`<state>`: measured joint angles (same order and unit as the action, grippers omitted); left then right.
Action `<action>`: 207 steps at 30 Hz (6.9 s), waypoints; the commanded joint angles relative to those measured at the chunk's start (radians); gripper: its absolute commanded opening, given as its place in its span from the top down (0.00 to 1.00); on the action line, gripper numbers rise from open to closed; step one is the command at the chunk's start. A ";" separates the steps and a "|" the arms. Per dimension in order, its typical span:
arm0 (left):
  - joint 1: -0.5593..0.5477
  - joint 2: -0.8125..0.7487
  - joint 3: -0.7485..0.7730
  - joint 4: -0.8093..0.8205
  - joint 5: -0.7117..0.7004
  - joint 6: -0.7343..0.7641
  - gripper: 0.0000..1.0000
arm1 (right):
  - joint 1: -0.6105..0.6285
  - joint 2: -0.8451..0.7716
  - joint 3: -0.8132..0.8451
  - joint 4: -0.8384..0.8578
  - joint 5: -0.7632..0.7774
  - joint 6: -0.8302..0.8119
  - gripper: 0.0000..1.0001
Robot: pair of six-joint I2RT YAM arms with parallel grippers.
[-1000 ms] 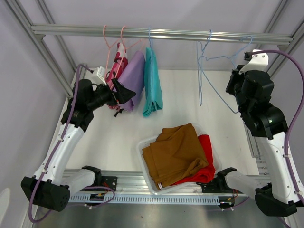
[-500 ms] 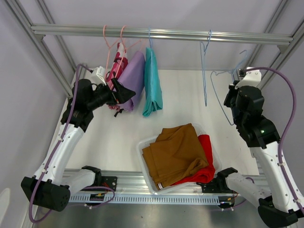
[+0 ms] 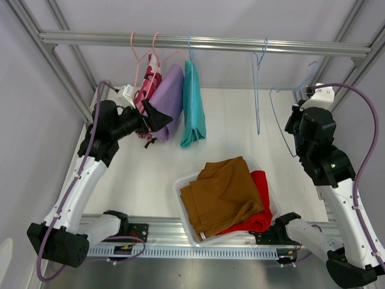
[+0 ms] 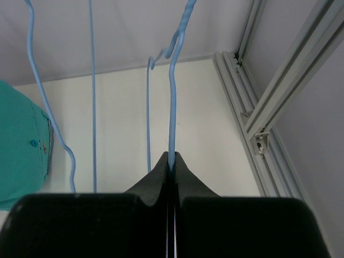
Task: Remove the trousers from the hanger
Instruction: Place the hanger at the clothesline, then pick up the hanger from the clothesline.
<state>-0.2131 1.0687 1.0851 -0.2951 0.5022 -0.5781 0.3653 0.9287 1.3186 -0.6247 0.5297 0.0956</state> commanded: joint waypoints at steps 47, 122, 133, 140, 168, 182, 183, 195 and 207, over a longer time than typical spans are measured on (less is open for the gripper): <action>0.014 0.004 -0.011 0.033 0.036 -0.017 0.01 | -0.006 0.237 0.137 0.217 -0.174 -0.189 1.00; 0.015 -0.104 -0.007 0.037 -0.071 0.109 0.00 | 0.180 0.493 0.180 0.601 -0.857 0.170 0.18; 0.015 -0.099 0.006 0.019 -0.085 0.124 0.01 | 0.121 0.666 0.221 0.822 -1.077 0.317 0.20; 0.015 -0.090 0.006 0.022 -0.076 0.121 0.00 | 0.121 0.771 0.283 0.876 -1.103 0.348 0.20; 0.015 -0.082 0.009 0.016 -0.062 0.113 0.01 | 0.150 0.909 0.263 1.017 -1.070 0.438 0.50; 0.015 -0.085 0.010 0.016 -0.059 0.115 0.01 | 0.159 0.980 0.261 1.079 -1.047 0.484 1.00; 0.015 -0.085 0.010 0.014 -0.056 0.115 0.00 | 0.161 0.972 0.261 1.076 -1.042 0.483 1.00; 0.017 -0.092 0.010 0.014 -0.054 0.115 0.01 | 0.175 0.878 0.260 1.036 -0.991 0.469 1.00; 0.017 -0.088 0.012 0.014 -0.050 0.115 0.01 | 0.178 0.910 0.238 1.043 -0.971 0.478 0.65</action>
<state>-0.2104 0.9878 1.0786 -0.2970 0.4313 -0.4774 0.5518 1.8210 1.5627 0.4221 -0.4747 0.5350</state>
